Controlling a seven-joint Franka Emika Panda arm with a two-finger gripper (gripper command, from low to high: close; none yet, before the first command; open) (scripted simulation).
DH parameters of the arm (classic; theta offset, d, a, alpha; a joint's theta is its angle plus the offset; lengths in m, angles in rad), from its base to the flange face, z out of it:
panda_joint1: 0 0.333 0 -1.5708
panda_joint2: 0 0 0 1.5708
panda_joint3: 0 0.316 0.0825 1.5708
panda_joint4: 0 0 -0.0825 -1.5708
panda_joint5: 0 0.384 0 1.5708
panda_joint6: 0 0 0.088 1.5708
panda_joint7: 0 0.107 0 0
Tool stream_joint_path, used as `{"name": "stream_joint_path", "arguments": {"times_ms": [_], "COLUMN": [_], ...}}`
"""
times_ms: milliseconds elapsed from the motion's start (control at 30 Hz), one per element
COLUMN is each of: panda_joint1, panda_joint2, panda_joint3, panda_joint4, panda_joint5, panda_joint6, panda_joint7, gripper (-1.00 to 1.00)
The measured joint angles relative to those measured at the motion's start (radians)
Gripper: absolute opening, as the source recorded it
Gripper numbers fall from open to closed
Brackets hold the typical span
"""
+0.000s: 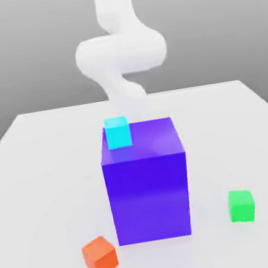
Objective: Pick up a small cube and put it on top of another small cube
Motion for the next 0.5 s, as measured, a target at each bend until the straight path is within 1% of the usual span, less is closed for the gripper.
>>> {"name": "stream_joint_path", "arguments": {"times_ms": [300, 500], "panda_joint1": [0.118, 0.18], "panda_joint2": [0.332, 0.55], "panda_joint3": [0.03, 0.067], "panda_joint4": [0.051, 0.084], "panda_joint5": [0.0, -0.006], "panda_joint6": [0.07, 0.117], "panda_joint7": [-0.2, -0.327], "gripper": [0.0, 0.0]}}
